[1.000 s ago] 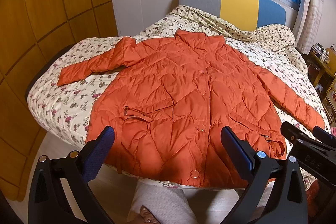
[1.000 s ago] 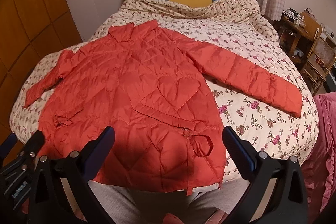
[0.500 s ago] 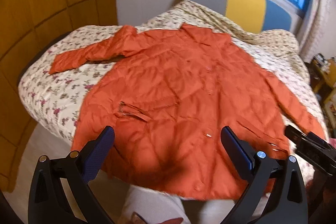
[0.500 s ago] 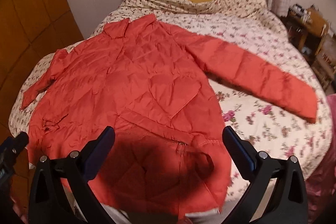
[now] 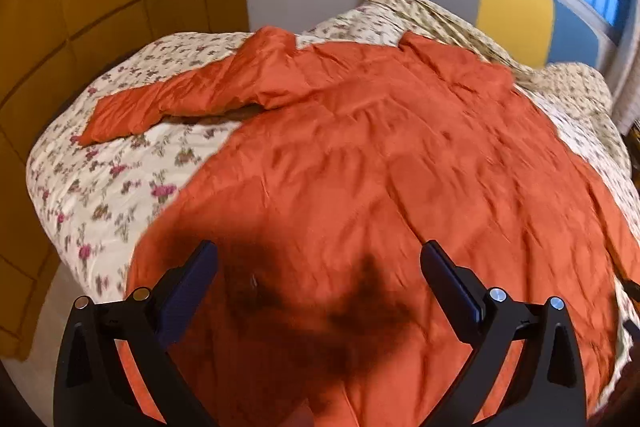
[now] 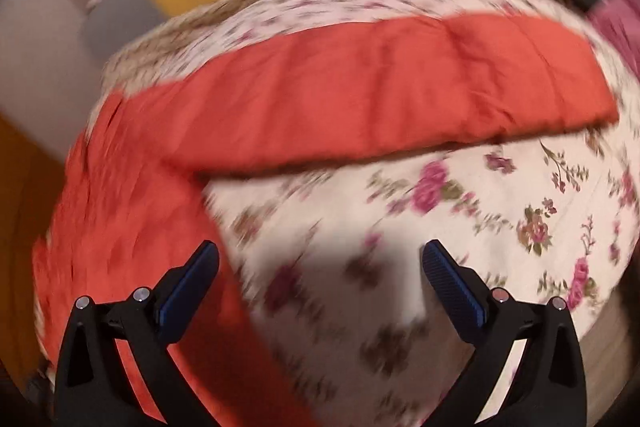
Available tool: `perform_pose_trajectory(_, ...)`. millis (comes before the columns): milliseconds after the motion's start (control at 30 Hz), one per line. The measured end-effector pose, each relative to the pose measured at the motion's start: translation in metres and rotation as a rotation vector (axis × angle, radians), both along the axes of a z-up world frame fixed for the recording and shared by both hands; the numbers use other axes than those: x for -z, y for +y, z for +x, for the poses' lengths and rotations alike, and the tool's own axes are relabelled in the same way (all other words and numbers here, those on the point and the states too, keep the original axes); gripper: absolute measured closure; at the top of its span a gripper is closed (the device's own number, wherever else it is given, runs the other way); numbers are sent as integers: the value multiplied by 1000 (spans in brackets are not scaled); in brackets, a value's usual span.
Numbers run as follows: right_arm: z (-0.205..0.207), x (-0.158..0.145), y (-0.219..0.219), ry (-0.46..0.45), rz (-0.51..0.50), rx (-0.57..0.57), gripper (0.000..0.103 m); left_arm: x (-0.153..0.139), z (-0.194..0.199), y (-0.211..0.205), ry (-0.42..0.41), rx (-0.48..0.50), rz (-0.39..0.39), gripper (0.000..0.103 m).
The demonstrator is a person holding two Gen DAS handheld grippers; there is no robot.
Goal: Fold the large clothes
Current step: 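Grasp the jacket sleeve cuff with the right tool and lift it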
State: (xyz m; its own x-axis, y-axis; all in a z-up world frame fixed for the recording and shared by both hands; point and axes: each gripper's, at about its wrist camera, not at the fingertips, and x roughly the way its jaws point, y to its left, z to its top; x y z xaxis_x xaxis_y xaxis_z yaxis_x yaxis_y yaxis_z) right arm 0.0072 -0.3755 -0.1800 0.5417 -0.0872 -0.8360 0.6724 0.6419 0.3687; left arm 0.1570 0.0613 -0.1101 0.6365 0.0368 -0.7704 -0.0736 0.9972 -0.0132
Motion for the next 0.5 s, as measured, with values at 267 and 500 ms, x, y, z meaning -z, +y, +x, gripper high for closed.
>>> perform_pose_trajectory(267,1,2,-55,-123,36,240,7,16,53,0,-38,40,77,3)
perform_pose_trajectory(500,-15,8,-100,-278,113,507,19,40,78,6,-13,61,79,3)
